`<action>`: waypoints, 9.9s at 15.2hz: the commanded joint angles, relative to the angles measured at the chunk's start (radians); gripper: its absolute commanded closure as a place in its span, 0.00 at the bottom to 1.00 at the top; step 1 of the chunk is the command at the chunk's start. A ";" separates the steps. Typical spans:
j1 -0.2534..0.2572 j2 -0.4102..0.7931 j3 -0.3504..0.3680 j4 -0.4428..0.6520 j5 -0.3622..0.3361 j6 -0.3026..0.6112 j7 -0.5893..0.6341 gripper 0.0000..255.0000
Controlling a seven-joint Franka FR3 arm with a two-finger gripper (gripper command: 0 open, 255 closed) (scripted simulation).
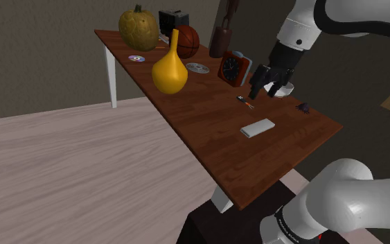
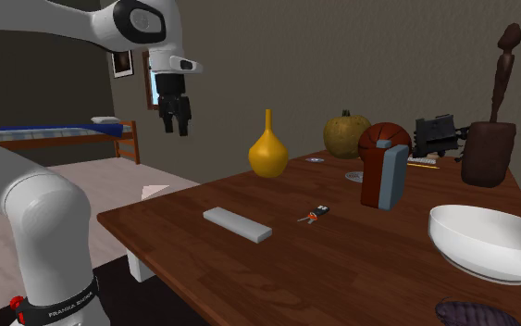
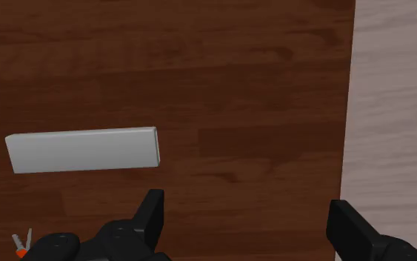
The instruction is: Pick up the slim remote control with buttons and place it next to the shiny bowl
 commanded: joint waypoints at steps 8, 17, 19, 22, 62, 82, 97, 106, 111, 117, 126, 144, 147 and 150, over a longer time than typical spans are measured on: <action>-0.154 0.127 -0.004 -0.067 -0.016 0.177 0.251 0.00; -0.348 0.273 -0.029 -0.148 -0.046 0.379 0.572 0.00; -0.390 0.301 -0.037 -0.168 -0.053 0.421 0.643 0.00; -0.453 0.339 -0.052 -0.202 -0.065 0.484 0.750 0.00; -0.474 0.320 -0.056 -0.161 -0.068 0.421 0.781 1.00; -0.481 0.399 -0.075 0.130 -0.071 0.211 0.749 1.00; -0.531 1.000 -0.148 0.799 -0.029 0.143 0.614 1.00; -0.604 1.470 -0.152 1.499 0.025 -0.089 0.564 1.00; -0.596 1.431 -0.153 1.365 0.021 0.006 0.563 1.00; -0.590 1.410 -0.153 1.249 0.020 0.101 0.563 1.00; -0.585 1.407 -0.152 1.124 0.020 0.224 0.562 1.00; -0.583 1.419 -0.151 1.060 0.022 0.299 0.561 0.00; -0.583 1.413 -0.152 1.084 0.021 0.269 0.562 0.00; -0.585 1.406 -0.152 1.166 0.020 0.180 0.564 0.00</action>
